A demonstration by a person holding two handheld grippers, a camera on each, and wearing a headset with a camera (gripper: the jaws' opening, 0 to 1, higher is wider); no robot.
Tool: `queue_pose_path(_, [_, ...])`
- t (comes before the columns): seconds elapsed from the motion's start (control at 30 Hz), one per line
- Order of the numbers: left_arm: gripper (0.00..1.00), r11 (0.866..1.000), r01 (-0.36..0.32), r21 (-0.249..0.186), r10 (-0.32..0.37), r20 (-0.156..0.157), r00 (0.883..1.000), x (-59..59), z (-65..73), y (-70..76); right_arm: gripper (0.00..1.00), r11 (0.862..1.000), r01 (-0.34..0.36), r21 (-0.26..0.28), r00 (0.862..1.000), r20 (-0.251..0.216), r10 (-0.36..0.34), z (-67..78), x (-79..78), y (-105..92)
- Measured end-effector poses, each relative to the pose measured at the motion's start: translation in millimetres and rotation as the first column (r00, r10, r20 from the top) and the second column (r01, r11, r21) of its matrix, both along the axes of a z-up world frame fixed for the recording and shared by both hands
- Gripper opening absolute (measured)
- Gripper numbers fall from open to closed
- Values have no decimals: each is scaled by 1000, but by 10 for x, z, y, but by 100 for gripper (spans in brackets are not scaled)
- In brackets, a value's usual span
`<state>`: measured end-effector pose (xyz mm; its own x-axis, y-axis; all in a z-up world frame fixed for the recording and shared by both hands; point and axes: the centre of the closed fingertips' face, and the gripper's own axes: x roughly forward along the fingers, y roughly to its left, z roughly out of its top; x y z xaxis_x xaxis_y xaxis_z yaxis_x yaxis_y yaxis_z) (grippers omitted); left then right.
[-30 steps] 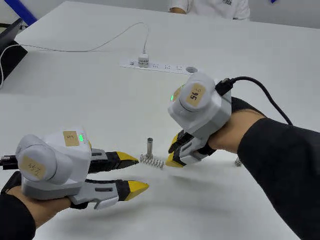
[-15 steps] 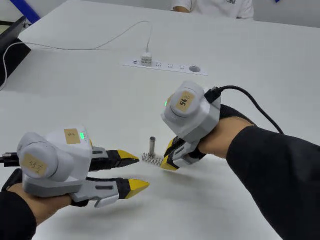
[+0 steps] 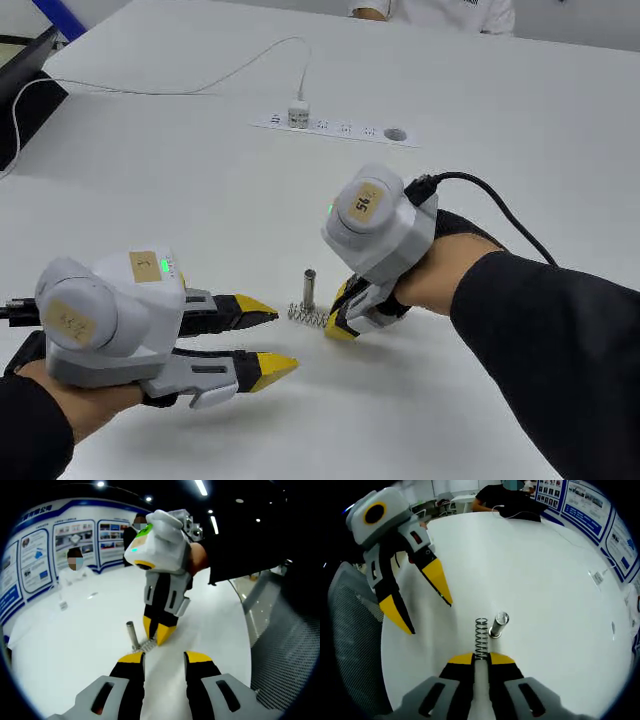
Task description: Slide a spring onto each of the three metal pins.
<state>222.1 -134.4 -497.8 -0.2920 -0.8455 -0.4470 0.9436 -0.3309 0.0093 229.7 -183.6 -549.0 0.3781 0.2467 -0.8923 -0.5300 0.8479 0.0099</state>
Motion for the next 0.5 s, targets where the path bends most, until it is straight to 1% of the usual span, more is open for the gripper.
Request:
queue_pose_path(0.23, [32,1000,-3,4,3,3,1000,9,-4,3,11,999,-35,-4,999,-14,35,51,-94,62])
queue_pose_path(0.43, [32,1000,1,5,-1,3,1000,3,-6,-7,11,997,-80,-10,997,-10,79,173,-179,119])
queue_pose_path(0.5, [32,1000,4,4,-4,5,1000,-7,-3,-15,11,996,-94,1,996,-9,94,219,-217,158])
